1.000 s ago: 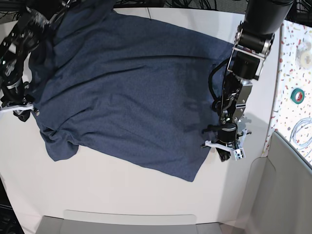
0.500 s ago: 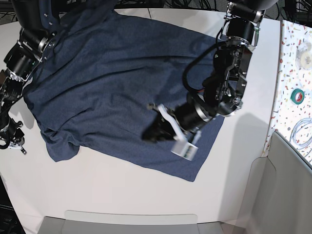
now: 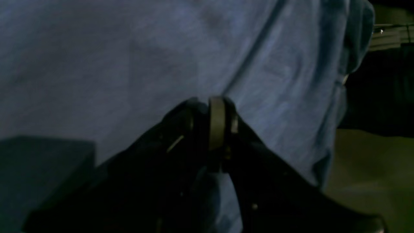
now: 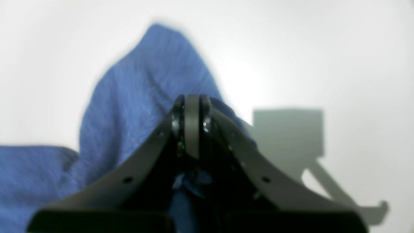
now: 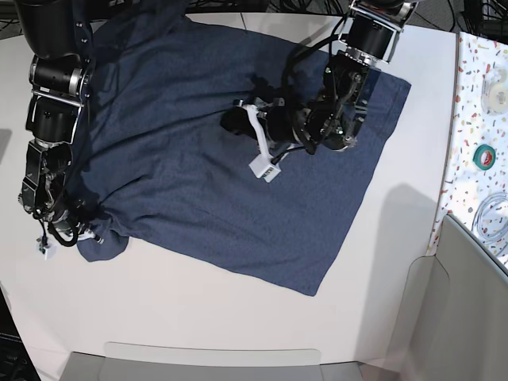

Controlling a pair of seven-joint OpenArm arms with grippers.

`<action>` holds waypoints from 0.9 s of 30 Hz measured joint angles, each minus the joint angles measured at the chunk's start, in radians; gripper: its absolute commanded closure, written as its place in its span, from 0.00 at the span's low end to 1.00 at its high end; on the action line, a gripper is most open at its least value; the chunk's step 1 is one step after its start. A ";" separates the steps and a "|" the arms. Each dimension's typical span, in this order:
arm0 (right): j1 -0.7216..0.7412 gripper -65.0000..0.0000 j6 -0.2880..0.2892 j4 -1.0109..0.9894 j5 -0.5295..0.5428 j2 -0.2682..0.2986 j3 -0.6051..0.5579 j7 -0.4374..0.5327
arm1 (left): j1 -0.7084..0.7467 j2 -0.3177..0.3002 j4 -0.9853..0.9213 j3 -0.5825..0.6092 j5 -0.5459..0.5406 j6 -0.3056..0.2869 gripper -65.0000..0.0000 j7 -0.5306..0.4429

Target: Layout the t-shirt on the table in an organized manner, then fold the t-shirt properly

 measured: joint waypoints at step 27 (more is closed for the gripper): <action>0.412 1.00 0.005 -0.328 -0.778 -0.173 0.013 0.292 | 0.197 -0.237 0.019 -0.007 -0.066 -0.045 0.92 -0.374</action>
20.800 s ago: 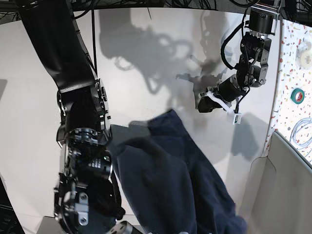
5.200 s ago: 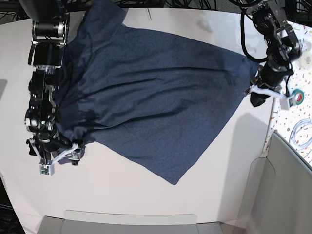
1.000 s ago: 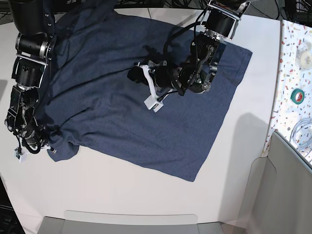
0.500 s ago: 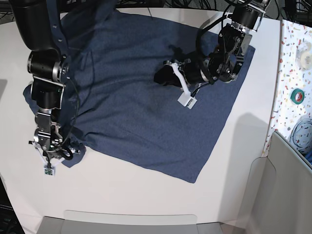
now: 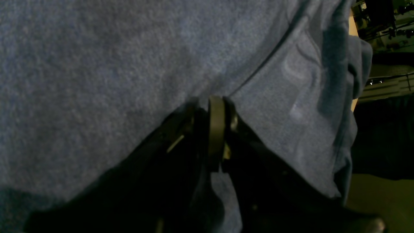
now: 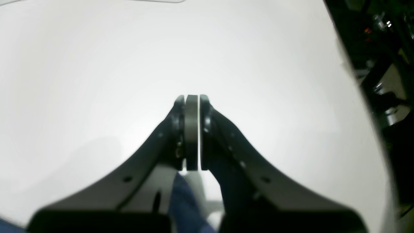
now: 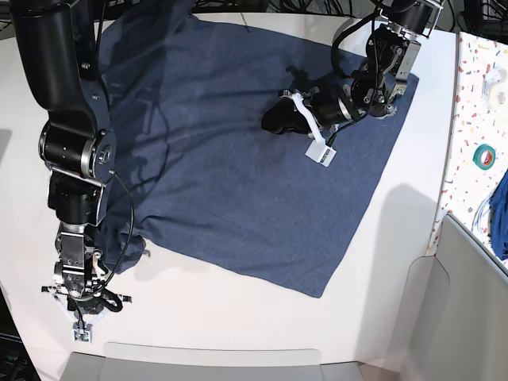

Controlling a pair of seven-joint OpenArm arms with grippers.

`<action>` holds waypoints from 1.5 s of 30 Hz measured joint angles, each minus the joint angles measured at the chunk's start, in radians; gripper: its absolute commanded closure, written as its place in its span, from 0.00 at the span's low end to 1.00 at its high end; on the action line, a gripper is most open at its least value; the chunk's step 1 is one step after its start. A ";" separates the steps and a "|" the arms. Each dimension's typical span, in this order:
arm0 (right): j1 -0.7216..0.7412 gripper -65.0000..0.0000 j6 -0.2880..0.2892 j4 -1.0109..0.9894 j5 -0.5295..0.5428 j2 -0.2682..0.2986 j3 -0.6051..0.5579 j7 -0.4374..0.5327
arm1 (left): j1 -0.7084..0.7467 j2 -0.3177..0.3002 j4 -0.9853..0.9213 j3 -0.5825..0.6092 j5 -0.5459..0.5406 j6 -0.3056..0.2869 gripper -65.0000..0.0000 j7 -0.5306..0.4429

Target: Layout the t-shirt on the table in an organized manner, then fold the t-shirt properly

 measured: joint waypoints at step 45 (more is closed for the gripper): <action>-0.567 1.00 0.148 0.799 0.419 0.073 0.186 -0.605 | 0.000 0.005 -0.013 0.001 -0.015 0.095 0.92 -0.023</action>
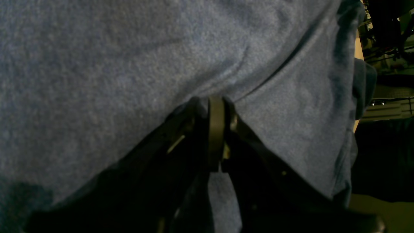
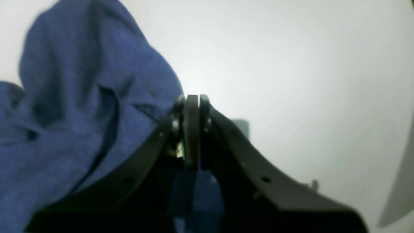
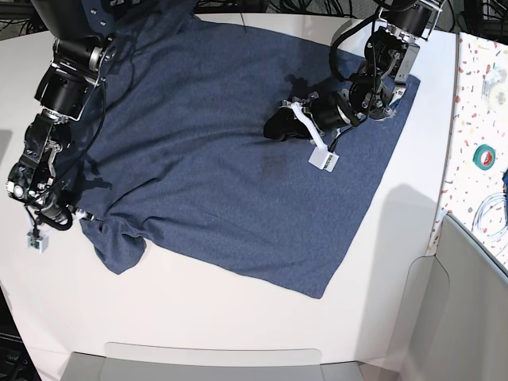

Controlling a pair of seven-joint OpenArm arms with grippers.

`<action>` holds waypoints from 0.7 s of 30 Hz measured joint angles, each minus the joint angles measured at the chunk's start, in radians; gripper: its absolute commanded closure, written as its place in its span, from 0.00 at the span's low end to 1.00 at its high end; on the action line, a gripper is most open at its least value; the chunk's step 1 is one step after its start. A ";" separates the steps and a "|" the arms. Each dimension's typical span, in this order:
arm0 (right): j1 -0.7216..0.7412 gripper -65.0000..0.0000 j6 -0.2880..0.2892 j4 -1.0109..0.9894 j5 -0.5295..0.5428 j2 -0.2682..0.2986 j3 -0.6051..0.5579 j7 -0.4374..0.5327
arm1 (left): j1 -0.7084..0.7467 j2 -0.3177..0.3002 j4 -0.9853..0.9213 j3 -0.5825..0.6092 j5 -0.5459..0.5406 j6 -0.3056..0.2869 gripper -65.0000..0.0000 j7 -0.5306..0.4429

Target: Layout the t-shirt on the table in an organized manner, then fold the t-shirt properly

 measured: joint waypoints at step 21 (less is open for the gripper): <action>0.124 1.00 0.011 -0.343 -0.314 0.017 -0.107 0.302 | 0.009 0.000 -0.015 -0.001 0.000 -0.008 0.92 -0.009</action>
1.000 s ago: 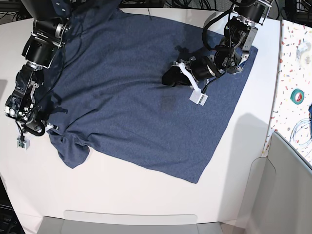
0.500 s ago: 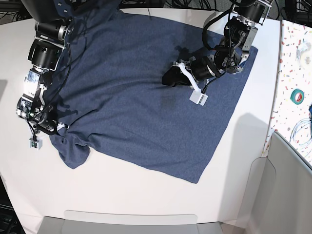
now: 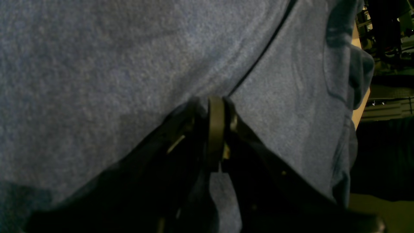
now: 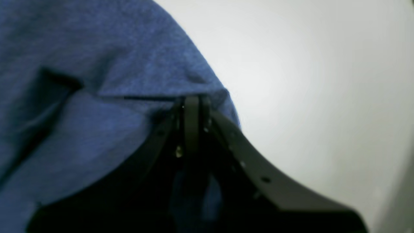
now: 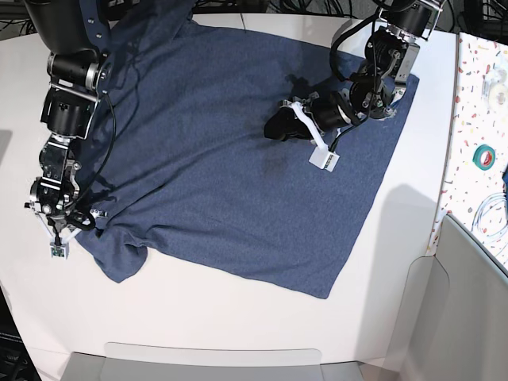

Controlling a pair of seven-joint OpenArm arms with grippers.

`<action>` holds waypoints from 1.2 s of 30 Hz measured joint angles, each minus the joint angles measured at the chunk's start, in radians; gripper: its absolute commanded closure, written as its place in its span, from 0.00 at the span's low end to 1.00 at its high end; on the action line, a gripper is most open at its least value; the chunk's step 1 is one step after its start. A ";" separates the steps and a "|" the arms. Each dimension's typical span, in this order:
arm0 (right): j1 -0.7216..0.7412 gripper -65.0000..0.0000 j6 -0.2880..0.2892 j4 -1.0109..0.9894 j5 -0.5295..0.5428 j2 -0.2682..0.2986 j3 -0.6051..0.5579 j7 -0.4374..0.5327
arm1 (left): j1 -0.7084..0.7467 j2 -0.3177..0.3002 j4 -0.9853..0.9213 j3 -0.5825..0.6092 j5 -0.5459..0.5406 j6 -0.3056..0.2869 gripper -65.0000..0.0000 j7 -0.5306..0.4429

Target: Layout the t-shirt on the table in an organized manner, then fold the t-shirt properly

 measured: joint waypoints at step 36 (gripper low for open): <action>-0.114 1.00 -0.003 0.166 0.245 0.057 0.026 -0.123 | 0.003 0.000 -0.004 -0.001 0.000 -0.001 0.92 -0.008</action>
